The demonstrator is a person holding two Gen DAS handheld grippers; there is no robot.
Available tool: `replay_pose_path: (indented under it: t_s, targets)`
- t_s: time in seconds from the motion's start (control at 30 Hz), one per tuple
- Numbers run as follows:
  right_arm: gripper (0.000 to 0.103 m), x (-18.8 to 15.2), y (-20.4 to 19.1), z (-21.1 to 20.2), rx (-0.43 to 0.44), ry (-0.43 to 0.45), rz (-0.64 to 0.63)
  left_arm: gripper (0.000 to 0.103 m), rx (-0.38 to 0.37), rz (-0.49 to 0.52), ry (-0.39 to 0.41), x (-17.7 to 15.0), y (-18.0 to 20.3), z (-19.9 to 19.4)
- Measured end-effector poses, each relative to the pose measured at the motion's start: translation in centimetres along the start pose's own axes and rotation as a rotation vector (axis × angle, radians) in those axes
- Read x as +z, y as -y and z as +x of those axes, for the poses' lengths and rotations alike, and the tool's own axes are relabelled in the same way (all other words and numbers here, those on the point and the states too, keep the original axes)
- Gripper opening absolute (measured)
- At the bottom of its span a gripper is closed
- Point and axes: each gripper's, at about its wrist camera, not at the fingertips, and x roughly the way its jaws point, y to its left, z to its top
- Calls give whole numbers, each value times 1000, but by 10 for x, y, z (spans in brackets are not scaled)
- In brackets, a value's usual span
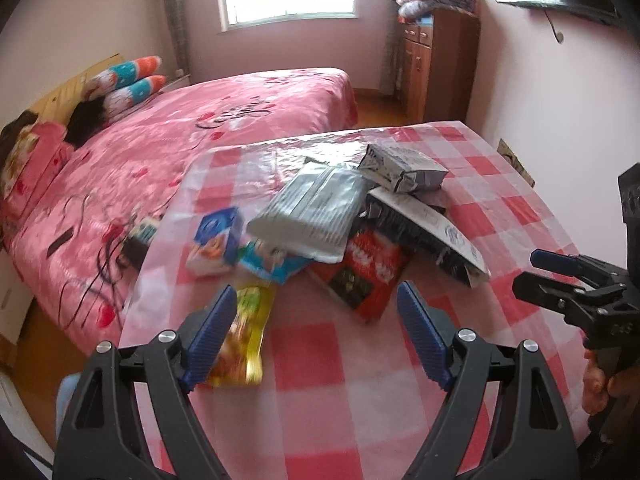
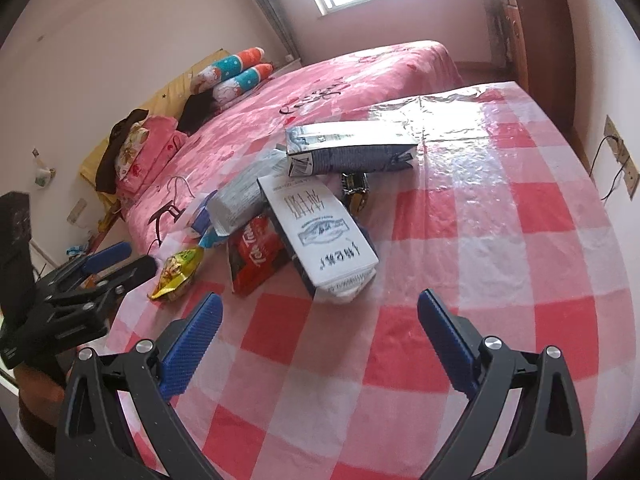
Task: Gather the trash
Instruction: 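Grasp the white milk carton with the right gripper while the left grasps a grey pouch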
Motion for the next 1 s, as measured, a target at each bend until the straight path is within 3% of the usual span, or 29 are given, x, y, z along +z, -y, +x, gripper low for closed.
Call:
replay_pose_path:
  t_s: [0.5, 0.73, 1.0]
  targets:
    - [97, 34, 9, 45, 53, -54, -8, 84, -26, 244, -104, 62, 5, 97]
    - [97, 40, 3, 61, 40, -60, -67, 84, -66, 267, -156, 67, -5, 126]
    - [97, 41, -1, 73, 51, -58, -85, 88, -115, 240, -158, 68, -9, 142]
